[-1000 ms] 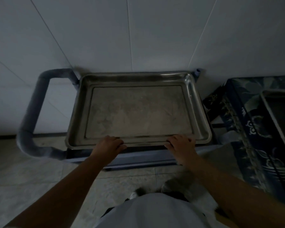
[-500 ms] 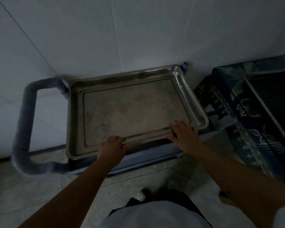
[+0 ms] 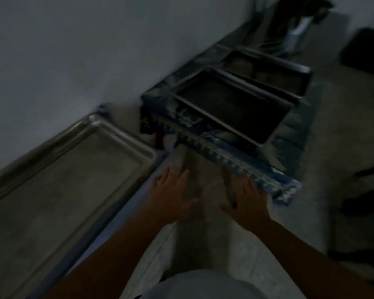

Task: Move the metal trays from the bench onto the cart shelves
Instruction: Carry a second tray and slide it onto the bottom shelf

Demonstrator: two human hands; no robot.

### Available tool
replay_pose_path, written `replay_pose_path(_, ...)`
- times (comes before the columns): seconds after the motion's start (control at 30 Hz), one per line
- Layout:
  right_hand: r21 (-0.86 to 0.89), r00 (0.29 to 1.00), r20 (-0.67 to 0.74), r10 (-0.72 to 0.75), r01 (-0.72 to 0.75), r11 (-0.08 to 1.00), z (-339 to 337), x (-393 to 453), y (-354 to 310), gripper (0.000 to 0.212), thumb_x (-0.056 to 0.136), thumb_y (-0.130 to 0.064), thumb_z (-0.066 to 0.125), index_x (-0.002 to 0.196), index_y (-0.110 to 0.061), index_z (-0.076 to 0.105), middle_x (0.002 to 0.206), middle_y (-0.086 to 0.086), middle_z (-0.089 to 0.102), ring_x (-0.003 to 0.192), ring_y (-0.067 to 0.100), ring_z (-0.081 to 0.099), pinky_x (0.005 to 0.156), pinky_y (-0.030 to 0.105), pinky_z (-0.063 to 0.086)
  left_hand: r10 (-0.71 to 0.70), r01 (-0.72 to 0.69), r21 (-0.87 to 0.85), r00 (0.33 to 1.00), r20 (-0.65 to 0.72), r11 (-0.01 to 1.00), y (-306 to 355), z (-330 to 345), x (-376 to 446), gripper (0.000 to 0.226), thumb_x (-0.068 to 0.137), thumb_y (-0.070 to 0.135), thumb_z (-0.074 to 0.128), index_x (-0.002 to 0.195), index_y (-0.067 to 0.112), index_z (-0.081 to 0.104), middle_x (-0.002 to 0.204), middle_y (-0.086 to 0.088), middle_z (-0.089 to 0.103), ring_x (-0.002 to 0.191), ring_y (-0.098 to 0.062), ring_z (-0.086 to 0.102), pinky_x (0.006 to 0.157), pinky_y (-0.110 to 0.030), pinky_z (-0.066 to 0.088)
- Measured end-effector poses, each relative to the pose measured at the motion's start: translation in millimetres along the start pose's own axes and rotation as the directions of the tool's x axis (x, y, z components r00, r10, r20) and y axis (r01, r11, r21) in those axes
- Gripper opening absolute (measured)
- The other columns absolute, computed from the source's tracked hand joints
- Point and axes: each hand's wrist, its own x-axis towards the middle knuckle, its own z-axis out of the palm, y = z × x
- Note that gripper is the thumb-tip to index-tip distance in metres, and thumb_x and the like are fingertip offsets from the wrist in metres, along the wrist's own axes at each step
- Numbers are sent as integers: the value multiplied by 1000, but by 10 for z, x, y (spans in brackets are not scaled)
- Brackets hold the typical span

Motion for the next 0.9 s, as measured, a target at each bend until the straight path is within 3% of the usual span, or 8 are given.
replay_pose_path(0.07,12,984,-21,174,-174,985,-191,-332,659,106,63,-93,22,147,-31,7,161,5,6,147,27,9,113,59,19,183,-184,28,983,18,983,645,29,339,95,78,80,30,156,34,5,168,-9,2,154,-29,-2,119,-56,6)
replay_pose_path(0.17,-4,919,-82,386,-388,922,-418,-926,1423,109,61,-95,18,149,-33,5,162,2,-5,148,26,4,113,56,21,432,-435,69,900,56,898,1621,105,640,95,75,83,24,155,37,3,168,-8,-2,154,-27,-5,119,-56,4)
replay_pose_path(0.27,10,836,-95,541,-542,840,-530,-1445,1942,111,58,-96,13,150,-35,-2,160,-2,-17,148,22,-7,114,54,16,532,-537,60,843,82,841,2326,259,723,97,72,91,22,153,44,-4,168,-3,-6,154,-25,-9,119,-58,6)
replay_pose_path(0.53,42,754,-102,649,-649,760,-656,-2052,2841,112,58,-96,14,149,-34,-3,158,-2,-22,146,21,-15,114,54,6,616,-621,92,784,77,779,3465,514,801,107,67,98,7,156,38,12,168,-5,1,154,-29,-3,117,-60,12)
replay_pose_path(0.77,80,783,-81,617,-611,787,-897,-1815,3540,111,61,-96,18,150,-32,-1,160,-1,-17,147,20,-15,115,55,6,589,-598,157,801,104,786,4022,593,1172,112,62,98,-4,156,36,0,168,-7,-3,154,-29,-6,119,-62,11)
replay_pose_path(0.9,75,787,-69,613,-609,790,-962,-1390,3972,112,59,-96,15,149,-32,-2,159,-1,-19,146,20,-15,116,56,6,573,-586,171,810,123,792,4291,654,1586,107,68,96,3,156,37,-3,168,-7,-3,154,-29,-6,119,-61,8)
